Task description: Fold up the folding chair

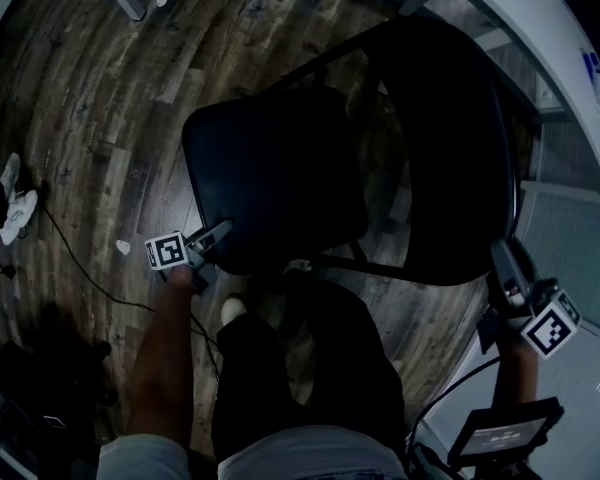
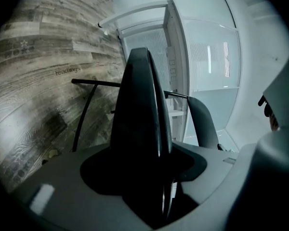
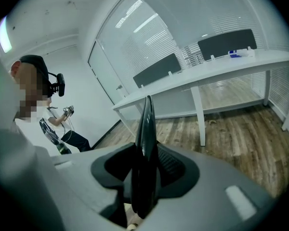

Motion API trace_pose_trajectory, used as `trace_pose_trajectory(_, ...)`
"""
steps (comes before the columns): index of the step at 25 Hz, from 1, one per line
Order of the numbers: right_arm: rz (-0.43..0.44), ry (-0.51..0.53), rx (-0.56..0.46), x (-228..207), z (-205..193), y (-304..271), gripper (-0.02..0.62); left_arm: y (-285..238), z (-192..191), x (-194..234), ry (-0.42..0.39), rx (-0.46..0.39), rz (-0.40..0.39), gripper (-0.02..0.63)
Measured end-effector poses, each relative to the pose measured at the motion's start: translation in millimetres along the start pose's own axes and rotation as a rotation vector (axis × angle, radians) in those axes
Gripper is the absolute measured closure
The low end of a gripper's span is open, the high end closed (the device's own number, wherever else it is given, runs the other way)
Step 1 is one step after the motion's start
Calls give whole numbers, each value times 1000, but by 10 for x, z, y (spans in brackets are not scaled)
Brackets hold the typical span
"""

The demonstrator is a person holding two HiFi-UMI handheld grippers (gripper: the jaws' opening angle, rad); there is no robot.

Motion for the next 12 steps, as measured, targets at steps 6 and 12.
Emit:
trace_pose_trajectory(6,-8,26,-10,168,126,130,460,-90,14,-384,-7,16,-1,364)
trace_pose_trajectory(12,-12,62,16,431,195,222,460,-139,-4,-757,-5,45,24,388)
Point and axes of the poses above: the fingertips, and each gripper's own axes: y backward along the fingers, x to its left, z out of its top, the point moved 6 cm from there along y, backward along the fingers, and after that the axes turned 13 degrees about x, right-handed, at the moved point
